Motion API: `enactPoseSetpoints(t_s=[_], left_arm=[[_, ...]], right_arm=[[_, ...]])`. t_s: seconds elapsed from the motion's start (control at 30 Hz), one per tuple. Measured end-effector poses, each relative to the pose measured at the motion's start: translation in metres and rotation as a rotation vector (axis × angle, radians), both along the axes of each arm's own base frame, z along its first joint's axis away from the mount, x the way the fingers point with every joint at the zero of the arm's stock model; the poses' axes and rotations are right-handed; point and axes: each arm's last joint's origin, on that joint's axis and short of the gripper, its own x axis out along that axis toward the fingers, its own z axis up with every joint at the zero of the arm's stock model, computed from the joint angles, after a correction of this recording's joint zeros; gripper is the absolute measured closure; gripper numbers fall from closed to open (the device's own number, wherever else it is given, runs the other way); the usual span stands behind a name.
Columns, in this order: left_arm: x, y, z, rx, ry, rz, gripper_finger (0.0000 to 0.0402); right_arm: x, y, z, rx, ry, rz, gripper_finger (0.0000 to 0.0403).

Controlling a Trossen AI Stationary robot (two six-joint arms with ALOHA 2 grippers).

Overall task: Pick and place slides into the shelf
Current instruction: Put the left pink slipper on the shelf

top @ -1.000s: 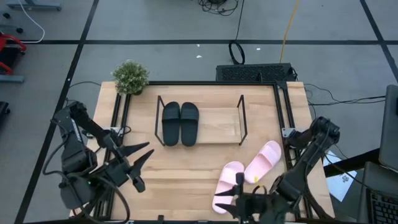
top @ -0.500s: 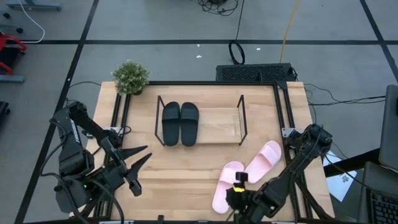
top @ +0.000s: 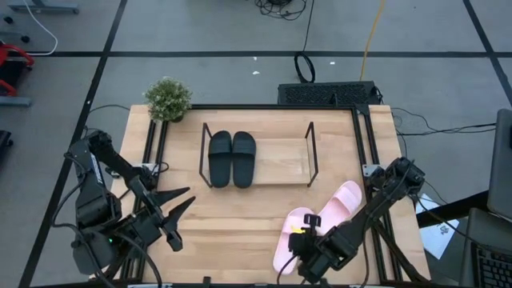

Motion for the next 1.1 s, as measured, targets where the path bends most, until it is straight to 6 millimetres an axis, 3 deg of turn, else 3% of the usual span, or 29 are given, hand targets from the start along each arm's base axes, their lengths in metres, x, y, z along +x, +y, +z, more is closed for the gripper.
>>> enactPoseSetpoints(t_s=[0.47, 1.1], left_arm=[[0.0, 0.001, -0.003, 0.031, 0.02, 0.0, 0.0284], [0.0, 0.001, -0.003, 0.022, 0.014, 0.0, 0.0284]], right_arm=[[-0.008, -0.011, -0.031, 0.031, 0.137, -0.081, 0.0275], [-0.011, -0.021, -0.042, 0.008, 0.168, -0.158, 0.0275]])
